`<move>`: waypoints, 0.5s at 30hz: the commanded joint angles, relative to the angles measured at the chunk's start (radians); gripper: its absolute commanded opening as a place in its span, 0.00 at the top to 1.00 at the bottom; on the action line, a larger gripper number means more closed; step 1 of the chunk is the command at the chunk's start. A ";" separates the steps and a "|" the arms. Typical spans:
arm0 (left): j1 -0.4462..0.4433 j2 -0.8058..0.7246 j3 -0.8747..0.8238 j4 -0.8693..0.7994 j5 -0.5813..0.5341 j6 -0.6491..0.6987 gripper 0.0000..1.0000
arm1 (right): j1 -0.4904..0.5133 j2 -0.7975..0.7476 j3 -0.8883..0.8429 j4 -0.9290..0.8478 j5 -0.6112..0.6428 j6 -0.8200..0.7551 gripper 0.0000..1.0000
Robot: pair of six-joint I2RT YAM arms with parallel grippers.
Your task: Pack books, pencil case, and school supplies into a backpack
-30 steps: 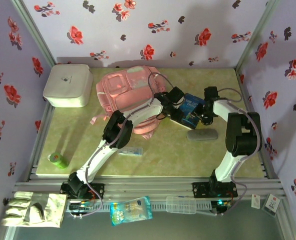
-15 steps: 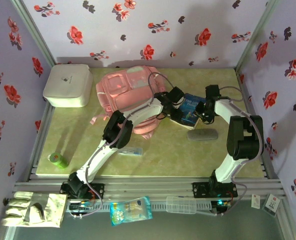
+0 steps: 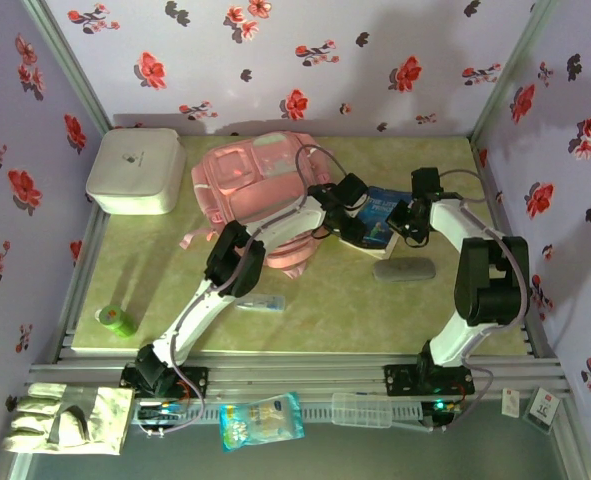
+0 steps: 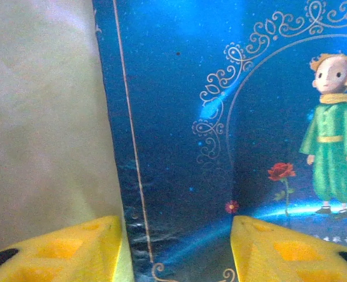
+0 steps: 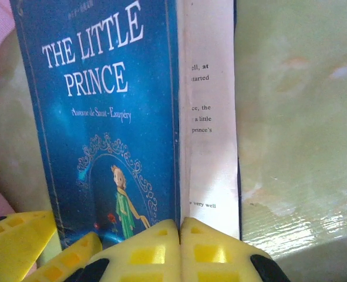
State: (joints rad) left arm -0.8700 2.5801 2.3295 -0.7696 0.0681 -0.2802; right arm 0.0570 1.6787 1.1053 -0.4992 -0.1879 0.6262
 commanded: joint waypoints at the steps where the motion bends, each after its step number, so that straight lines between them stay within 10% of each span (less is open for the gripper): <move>1: 0.036 -0.096 0.007 -0.115 0.058 0.009 0.42 | 0.001 -0.042 0.000 0.070 -0.016 -0.033 1.00; 15: 0.206 -0.482 -0.252 0.063 0.224 -0.124 0.13 | -0.010 -0.146 0.045 0.280 -0.223 -0.002 1.00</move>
State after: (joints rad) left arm -0.6960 2.1391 2.1517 -0.7444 0.2226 -0.3504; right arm 0.0547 1.5890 1.1053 -0.3157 -0.3435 0.6121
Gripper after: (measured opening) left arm 0.854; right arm 0.052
